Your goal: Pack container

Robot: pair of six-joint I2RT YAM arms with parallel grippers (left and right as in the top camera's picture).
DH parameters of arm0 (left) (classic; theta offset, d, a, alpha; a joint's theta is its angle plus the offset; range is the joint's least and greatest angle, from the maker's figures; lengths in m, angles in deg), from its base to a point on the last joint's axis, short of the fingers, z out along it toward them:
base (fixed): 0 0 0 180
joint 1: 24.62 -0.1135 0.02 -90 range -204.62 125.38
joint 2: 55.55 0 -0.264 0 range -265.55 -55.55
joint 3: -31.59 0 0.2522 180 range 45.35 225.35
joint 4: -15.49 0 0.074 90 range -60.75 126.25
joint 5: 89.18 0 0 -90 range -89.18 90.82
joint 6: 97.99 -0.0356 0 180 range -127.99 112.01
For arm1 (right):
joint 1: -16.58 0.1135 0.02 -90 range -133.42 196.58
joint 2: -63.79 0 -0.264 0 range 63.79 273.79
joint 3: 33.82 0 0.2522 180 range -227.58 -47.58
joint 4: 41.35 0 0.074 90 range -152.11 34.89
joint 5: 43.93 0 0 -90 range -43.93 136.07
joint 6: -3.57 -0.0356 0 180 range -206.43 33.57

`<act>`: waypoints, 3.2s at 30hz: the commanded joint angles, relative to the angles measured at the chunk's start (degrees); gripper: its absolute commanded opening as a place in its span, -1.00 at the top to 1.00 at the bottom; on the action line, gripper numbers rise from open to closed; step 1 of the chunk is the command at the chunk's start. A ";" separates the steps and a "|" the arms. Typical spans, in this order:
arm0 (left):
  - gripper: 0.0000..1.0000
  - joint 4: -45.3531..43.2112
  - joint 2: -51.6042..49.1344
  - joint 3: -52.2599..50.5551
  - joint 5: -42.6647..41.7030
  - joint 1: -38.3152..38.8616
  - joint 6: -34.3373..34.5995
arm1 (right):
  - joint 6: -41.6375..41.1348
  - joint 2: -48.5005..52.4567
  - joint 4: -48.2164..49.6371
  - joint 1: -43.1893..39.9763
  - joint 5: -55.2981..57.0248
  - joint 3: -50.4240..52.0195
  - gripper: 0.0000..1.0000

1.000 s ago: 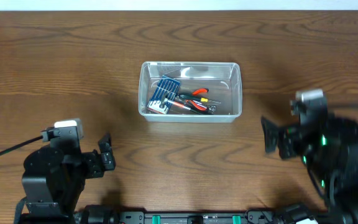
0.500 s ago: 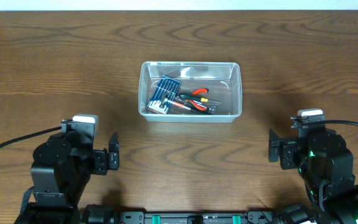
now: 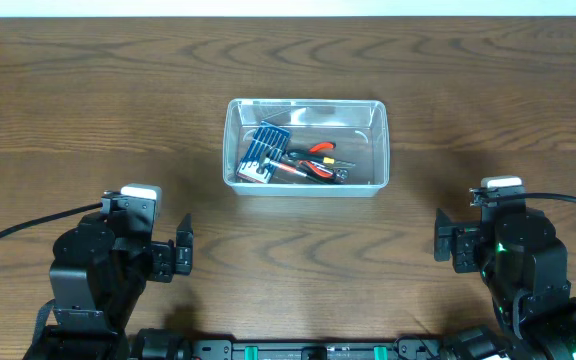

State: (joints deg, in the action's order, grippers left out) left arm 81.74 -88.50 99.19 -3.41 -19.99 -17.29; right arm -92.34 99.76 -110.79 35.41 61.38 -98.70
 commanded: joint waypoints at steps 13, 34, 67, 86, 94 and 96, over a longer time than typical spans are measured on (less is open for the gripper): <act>-0.97 -0.04 -0.24 -0.11 -0.50 0.22 -0.98 | -0.92 -11.76 2.71 -8.79 -4.76 6.47 -0.98; -0.97 -0.04 -0.24 -0.11 -0.50 0.22 -0.98 | 11.37 -35.67 50.97 -14.93 -11.50 43.08 -0.98; -0.97 -0.04 -0.24 -0.11 -0.50 0.22 -0.98 | 2.75 -35.67 43.89 -15.91 -3.10 47.45 -0.99; -0.97 -0.04 -0.24 -0.11 -0.50 0.22 -0.98 | 2.78 -35.65 43.91 -15.80 -5.05 47.45 -0.98; -0.97 -0.04 -0.24 -0.11 -0.50 0.22 -0.98 | 2.78 -35.65 43.91 -15.80 -5.05 47.45 -0.99; -0.97 0.17 -0.22 -0.11 -0.35 0.22 -1.11 | 2.78 -35.65 43.91 -15.80 -5.03 47.45 -0.99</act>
State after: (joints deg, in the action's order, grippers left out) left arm 81.74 -88.61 99.17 -3.49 -19.99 -17.31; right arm -88.80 64.48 -66.90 20.03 56.16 -51.49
